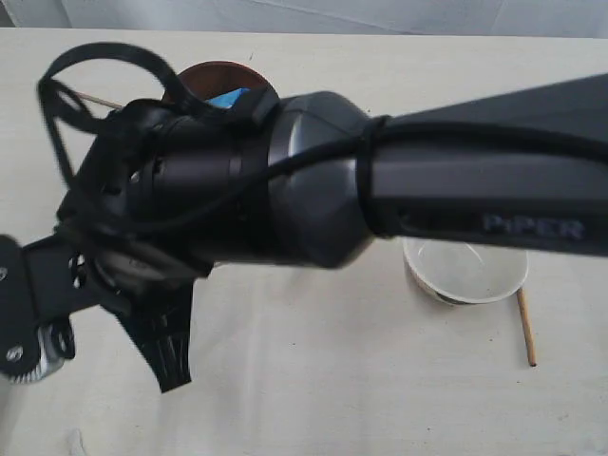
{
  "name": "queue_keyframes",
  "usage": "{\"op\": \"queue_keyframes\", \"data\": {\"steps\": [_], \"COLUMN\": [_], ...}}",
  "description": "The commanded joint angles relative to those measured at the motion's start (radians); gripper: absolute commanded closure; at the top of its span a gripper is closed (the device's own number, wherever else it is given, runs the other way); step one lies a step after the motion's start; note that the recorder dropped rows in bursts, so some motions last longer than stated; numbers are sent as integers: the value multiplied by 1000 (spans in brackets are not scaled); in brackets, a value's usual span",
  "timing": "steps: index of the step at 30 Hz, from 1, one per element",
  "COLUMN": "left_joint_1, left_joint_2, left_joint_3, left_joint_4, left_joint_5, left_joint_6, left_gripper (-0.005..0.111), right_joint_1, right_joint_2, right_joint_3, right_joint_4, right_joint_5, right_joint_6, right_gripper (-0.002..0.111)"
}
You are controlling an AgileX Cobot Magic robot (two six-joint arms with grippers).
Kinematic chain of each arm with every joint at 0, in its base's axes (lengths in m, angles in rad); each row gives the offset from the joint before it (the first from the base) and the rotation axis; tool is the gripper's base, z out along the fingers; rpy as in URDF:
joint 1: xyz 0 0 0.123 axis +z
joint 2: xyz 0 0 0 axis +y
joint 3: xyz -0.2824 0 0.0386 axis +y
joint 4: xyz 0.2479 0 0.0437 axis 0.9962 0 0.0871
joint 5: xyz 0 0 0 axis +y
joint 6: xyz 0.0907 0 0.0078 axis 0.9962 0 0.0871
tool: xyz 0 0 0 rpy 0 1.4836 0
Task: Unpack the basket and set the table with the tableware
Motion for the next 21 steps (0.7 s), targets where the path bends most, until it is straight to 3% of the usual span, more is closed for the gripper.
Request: {"op": "queue_keyframes", "data": {"steps": [1, 7, 11, 17, 21], "left_joint_1": [6, 6, 6, 6, 6], "left_joint_2": [-3, -3, -3, -3, -3], "left_joint_3": [3, 3, 3, 3, 3], "left_joint_4": [4, 4, 4, 4, 4], "left_joint_5": [-7, -7, -7, -7, -7], "left_joint_6": [-5, -5, -5, -5, -5], "left_gripper": [105, 105, 105, 105, 105], "right_joint_1": [108, 177, 175, 173, 173], "right_joint_2": [-51, -54, -54, -52, -52], "right_joint_3": [86, 308, 377, 458, 470], "right_joint_4": [-116, -436, -566, -776, -804], "right_joint_5": [-69, -343, -350, -395, -400], "right_joint_6": [-74, 45, 167, 163, 151], "right_gripper": [109, 109, 109, 109, 109]}}
